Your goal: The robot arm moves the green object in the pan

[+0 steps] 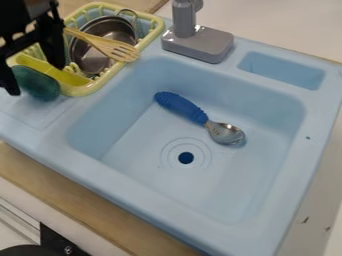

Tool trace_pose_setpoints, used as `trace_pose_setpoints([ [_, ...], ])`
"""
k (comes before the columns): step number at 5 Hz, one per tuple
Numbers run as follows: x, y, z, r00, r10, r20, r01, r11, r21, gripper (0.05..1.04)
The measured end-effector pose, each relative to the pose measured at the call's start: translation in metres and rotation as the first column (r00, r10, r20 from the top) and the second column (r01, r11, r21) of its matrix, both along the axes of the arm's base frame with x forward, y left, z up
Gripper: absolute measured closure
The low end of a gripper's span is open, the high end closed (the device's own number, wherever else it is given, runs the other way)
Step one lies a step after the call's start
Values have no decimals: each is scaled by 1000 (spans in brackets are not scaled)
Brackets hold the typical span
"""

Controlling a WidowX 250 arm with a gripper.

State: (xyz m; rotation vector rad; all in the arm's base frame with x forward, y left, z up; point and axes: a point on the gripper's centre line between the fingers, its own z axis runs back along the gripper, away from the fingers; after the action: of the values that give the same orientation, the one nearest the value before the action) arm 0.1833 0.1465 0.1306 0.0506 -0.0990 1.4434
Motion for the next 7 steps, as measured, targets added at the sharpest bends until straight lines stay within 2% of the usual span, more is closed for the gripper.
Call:
trace_pose_setpoints([
  [1, 0, -5, -11, 1000, -7, -7, 8, 999, 35, 91],
  [2, -1, -8, -12, 999, 18, 50, -21, 998, 63, 153],
  [4, 1, -6, -16, 999, 12, 31, -13, 999, 41, 663],
  [5, 8, -11, -13, 989, -148, -31, 148, 989, 14, 677],
  [6, 18, -22, -9, 932, -360, -28, 361, 933, 1, 677],
  [7, 29, -38, -6, 826, -563, -22, 563, 826, -8, 677],
])
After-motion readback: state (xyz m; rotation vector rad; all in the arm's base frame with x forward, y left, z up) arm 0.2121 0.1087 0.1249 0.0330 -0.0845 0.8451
